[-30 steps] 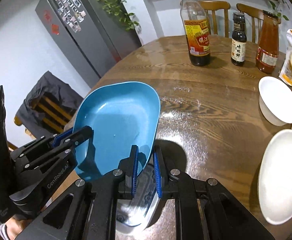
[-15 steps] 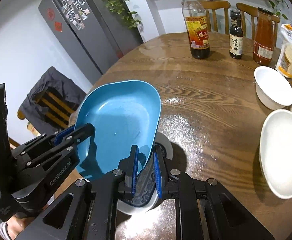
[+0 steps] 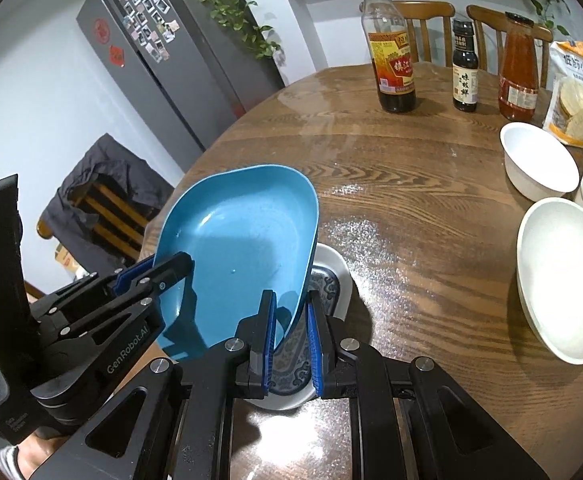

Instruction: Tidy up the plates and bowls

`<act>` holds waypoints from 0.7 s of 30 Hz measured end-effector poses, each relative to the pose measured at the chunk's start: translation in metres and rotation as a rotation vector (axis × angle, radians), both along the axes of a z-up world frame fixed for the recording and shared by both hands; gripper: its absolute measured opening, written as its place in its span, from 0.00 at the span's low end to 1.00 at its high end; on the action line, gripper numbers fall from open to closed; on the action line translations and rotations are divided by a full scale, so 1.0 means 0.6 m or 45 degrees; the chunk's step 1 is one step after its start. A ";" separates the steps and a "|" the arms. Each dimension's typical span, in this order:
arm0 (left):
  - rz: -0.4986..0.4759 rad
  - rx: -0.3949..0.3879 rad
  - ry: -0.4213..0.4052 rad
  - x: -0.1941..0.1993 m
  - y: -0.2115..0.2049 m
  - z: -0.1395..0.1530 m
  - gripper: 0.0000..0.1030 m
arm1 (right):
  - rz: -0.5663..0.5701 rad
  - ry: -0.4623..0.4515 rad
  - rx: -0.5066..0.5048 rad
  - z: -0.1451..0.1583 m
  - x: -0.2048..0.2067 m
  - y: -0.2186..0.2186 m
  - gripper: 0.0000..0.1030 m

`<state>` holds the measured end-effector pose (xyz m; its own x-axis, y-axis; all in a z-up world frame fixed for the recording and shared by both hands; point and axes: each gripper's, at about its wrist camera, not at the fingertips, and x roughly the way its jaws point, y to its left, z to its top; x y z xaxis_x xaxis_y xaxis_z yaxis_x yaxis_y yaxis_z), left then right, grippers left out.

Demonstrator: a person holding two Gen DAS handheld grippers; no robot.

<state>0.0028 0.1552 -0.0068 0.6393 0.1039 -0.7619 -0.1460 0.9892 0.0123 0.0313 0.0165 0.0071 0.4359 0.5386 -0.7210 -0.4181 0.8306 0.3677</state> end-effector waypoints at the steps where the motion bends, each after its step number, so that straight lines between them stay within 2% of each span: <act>1: 0.001 0.001 0.000 -0.001 0.000 0.000 0.15 | 0.000 -0.001 0.001 0.000 -0.001 0.000 0.16; 21: 0.013 0.025 0.048 0.000 0.004 -0.017 0.14 | 0.032 0.050 -0.026 -0.016 0.002 0.011 0.16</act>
